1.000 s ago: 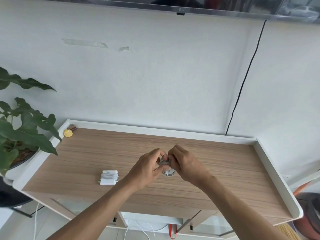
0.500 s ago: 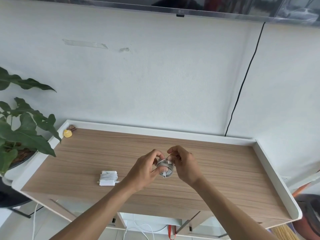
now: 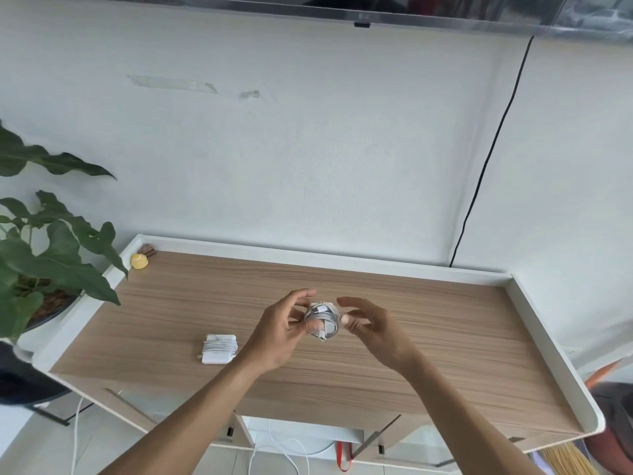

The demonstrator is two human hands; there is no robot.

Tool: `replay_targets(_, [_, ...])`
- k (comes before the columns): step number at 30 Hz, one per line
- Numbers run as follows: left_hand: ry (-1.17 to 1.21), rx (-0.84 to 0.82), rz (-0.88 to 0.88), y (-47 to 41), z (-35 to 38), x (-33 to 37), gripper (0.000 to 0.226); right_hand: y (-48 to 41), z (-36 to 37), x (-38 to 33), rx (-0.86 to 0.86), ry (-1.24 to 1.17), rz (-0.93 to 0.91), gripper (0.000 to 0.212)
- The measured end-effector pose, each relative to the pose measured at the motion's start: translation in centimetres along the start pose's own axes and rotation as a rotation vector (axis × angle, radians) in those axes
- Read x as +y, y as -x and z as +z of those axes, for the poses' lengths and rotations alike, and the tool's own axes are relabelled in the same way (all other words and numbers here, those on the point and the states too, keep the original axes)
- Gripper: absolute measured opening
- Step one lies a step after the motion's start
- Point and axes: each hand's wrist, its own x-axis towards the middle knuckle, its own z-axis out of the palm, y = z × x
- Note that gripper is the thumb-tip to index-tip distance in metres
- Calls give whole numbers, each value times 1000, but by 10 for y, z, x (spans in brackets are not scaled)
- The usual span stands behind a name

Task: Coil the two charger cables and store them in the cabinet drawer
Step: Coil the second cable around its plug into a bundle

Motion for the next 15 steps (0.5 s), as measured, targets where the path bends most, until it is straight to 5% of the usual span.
replay_targets(6, [-44,-53,-60,-3,-16,-14,42,-12,17,6,-153,171,-10,65])
replay_targets(15, [-98,-114,-116,-2,-33,-55,55,-34,46,23,-191,278,-55,46])
